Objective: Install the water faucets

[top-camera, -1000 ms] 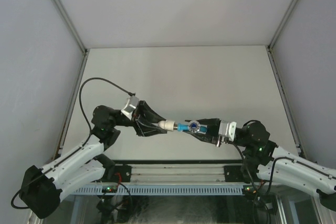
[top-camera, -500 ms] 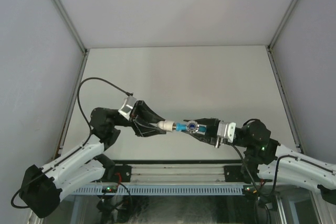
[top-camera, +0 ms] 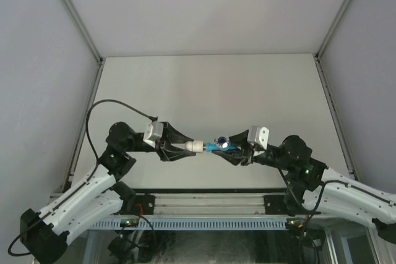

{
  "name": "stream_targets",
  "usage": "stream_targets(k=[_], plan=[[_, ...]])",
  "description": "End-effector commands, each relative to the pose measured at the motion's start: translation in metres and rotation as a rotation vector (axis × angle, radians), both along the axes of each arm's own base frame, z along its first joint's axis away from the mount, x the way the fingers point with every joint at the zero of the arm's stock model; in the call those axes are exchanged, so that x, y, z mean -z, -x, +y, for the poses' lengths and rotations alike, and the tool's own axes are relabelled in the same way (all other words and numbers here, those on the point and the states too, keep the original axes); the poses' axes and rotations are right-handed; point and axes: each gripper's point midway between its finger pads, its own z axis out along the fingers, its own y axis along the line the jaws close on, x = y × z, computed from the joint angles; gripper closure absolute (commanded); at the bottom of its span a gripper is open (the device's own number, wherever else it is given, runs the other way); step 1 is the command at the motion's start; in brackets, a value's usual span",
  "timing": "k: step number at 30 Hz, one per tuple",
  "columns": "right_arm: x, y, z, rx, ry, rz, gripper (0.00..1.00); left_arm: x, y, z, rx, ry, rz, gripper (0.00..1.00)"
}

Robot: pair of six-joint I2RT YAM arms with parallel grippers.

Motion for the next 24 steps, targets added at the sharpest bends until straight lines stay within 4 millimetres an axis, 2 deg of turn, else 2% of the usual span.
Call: stream_targets(k=[1,7,12,19,24], plan=[[-0.016,0.021,0.009,-0.138,-0.077,0.167,1.0,-0.023,-0.007,-0.002,-0.065,0.053,-0.165,1.0],[-0.017,0.023,0.008,-0.188,-0.124,0.288,1.0,-0.032,0.003,0.0,-0.04,0.104,-0.222,1.0],[-0.018,0.02,0.009,-0.179,-0.142,0.364,1.0,-0.041,0.002,0.001,-0.059,0.135,-0.262,1.0],[-0.013,0.015,0.011,-0.148,-0.132,0.447,1.0,-0.038,-0.002,-0.002,-0.07,0.131,-0.274,1.0],[-0.007,0.004,0.012,-0.093,-0.139,0.591,1.0,-0.036,-0.005,-0.003,-0.086,0.125,-0.317,1.0]])
